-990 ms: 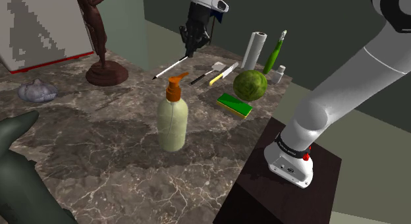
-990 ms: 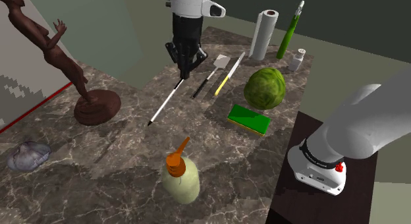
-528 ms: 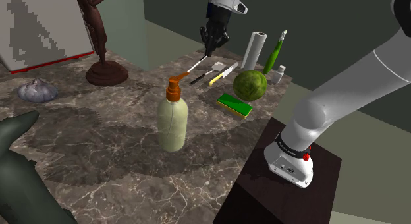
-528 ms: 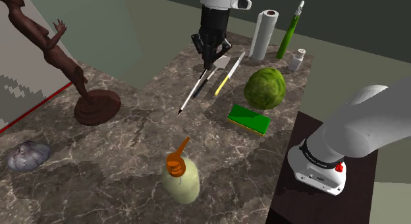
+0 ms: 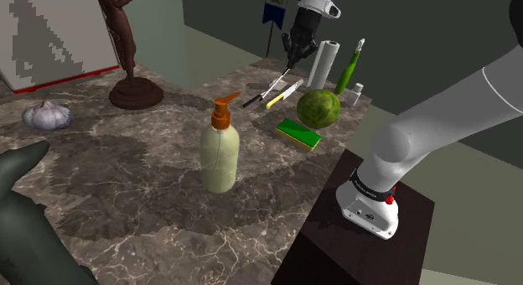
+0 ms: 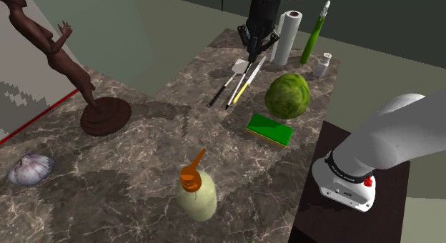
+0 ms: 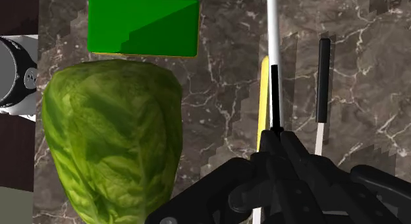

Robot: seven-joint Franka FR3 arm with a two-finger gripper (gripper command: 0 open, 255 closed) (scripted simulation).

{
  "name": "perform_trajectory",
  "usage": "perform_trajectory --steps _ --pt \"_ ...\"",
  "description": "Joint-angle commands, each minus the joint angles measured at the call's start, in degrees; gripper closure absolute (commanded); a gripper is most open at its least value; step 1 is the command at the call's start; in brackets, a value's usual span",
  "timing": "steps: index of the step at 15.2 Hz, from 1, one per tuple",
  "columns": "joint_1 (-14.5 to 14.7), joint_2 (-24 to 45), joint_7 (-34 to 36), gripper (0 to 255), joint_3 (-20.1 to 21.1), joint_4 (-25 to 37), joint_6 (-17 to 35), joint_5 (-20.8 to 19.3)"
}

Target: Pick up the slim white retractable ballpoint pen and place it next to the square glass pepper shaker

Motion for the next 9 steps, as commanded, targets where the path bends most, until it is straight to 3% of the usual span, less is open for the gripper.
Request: perform_trajectory --steps 1,9 --pt "-1.31 -0.48 -2.97 255 -2.20 -0.41 -0.97 -1.22" --pt "-6.16 0.49 -13.53 255 -10.15 1.00 -4.06 -6.17"
